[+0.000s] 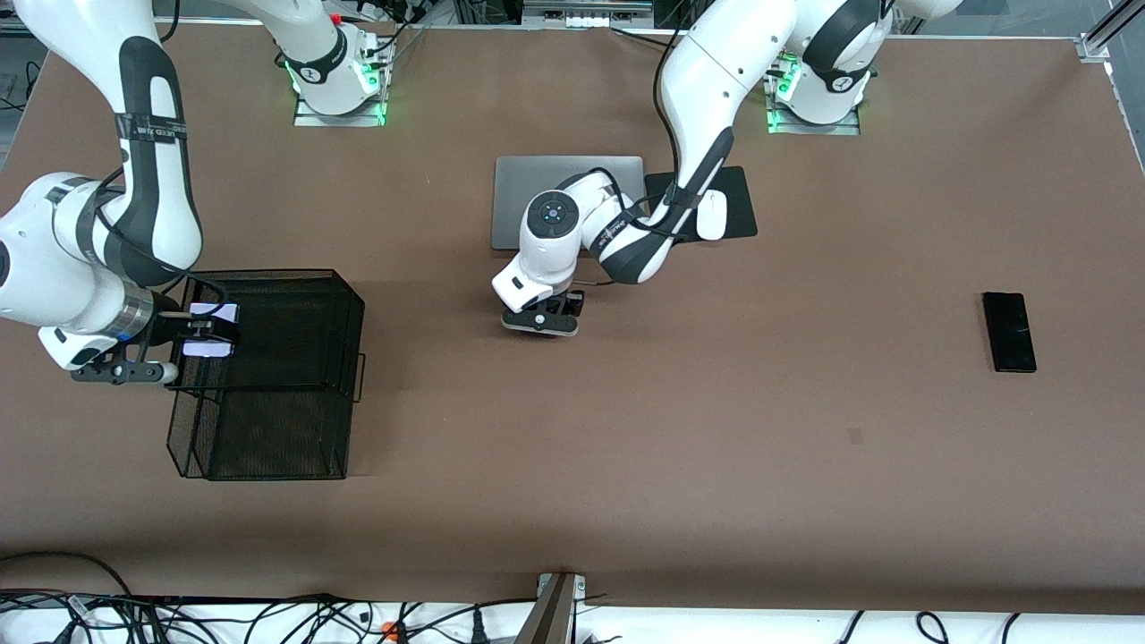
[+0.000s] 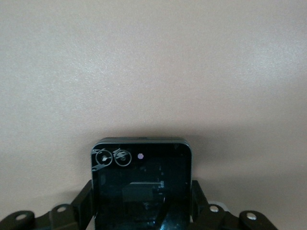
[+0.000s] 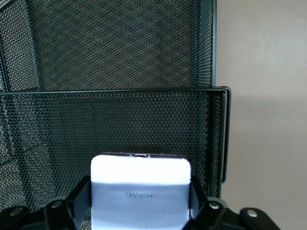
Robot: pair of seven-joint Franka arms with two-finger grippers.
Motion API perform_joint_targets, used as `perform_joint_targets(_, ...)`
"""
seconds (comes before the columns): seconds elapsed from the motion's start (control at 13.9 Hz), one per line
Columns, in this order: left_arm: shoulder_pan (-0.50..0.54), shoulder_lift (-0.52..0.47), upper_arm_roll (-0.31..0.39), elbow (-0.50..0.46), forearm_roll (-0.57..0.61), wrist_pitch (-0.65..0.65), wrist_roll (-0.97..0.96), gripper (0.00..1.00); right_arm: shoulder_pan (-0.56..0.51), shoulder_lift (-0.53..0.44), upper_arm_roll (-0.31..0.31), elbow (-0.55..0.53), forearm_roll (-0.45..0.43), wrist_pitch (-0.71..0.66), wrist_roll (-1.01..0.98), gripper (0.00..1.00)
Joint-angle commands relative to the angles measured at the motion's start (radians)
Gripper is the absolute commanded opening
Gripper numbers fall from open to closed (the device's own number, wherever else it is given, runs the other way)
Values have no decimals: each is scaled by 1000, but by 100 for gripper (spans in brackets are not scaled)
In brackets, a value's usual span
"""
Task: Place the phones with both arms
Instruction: 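Drop the white phone into the organizer while the left gripper sets down the flip phone, then grasp the flip phone with the right gripper while the left gripper grasps the tall phone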
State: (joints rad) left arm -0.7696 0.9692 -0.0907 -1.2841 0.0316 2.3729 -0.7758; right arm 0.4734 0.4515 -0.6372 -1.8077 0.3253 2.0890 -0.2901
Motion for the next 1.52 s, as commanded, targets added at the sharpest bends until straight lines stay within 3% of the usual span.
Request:
perform_joint_targets(0.0, -14, 34, 20, 42, -26, -11, -20, 83, -6, -16, 4, 4, 23, -6, -18, 100)
perform_joint_targets(0.07, -14, 37, 22, 42, -26, -9, -20, 100, -4, -17, 4, 8, 23, -7, -18, 100)
perform_joint_targets(0.29, 15, 33, 22, 100, -32, -24, -63, 100, 1, -25, 7, 53, 20, -32, -14, 100)
perform_joint_targets(0.72, 145, -38, 5, 226, -87, -360, -43, 100, 36, -22, 14, 300, 21, -358, 167, 100)
perform_joint_targets(0.87, 187, -90, 3, 183, -96, -429, -31, 100, 135, -25, 14, 318, 21, -385, 352, 100)
perform_joint_targets(1.15, 329, -237, 8, -39, -81, -567, 172, 100, 348, 7, 37, 332, 41, -295, 675, 100)
perform_joint_targets(1.3, 412, -286, 14, -92, -78, -647, 304, 100, 389, 59, 112, 340, 84, -197, 794, 100)
perform_joint_targets(1.44, 496, -319, 12, -141, -3, -682, 410, 100, 396, 137, 207, 373, 80, -74, 871, 100)
